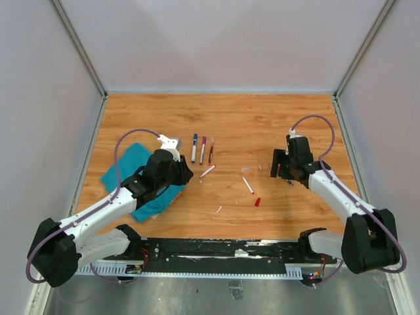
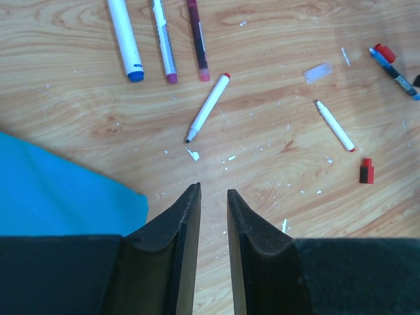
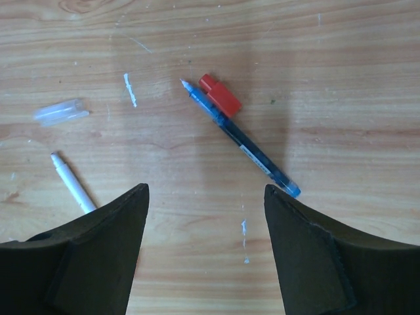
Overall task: Insert the pens into the pen caps
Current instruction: Place the pen at the center of the board, then pick up the pen from the center of the board.
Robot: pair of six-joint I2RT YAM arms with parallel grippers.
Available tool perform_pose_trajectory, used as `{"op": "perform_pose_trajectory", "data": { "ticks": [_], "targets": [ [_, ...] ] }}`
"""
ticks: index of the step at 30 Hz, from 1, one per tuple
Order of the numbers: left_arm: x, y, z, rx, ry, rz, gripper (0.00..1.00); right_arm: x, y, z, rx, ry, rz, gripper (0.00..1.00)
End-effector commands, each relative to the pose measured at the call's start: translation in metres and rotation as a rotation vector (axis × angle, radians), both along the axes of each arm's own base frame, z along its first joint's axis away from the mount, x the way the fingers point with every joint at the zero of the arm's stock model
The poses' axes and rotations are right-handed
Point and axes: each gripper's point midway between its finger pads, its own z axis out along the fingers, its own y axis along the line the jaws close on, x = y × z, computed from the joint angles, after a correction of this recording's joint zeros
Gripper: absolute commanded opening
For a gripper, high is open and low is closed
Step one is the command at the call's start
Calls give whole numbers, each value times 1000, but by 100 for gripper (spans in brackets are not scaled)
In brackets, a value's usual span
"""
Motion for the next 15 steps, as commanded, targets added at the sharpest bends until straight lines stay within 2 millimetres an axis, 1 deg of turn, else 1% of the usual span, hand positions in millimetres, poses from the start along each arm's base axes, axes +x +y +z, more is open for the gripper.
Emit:
{"op": "perform_pose_trajectory", "data": {
  "ticks": [1,5,9,12,15],
  "targets": [
    [4,-5,19,-56,-55,3,27,22,-6,-7,-24,-6,7,71],
    [6,-4,23,-42,-62,5,27,26,-13,-24,-41,62,13,73],
    [7,-8,26,-59,-66,-5,27,33,-9,-34,1,83,12,74],
    [7,-12,25,-62,-59,-25,26,42,-9,-33,-9,79,12,74],
    [7,-12,25,-52,-55,-31,25,47,-11,-35,-25,84,11,74]
  ]
}}
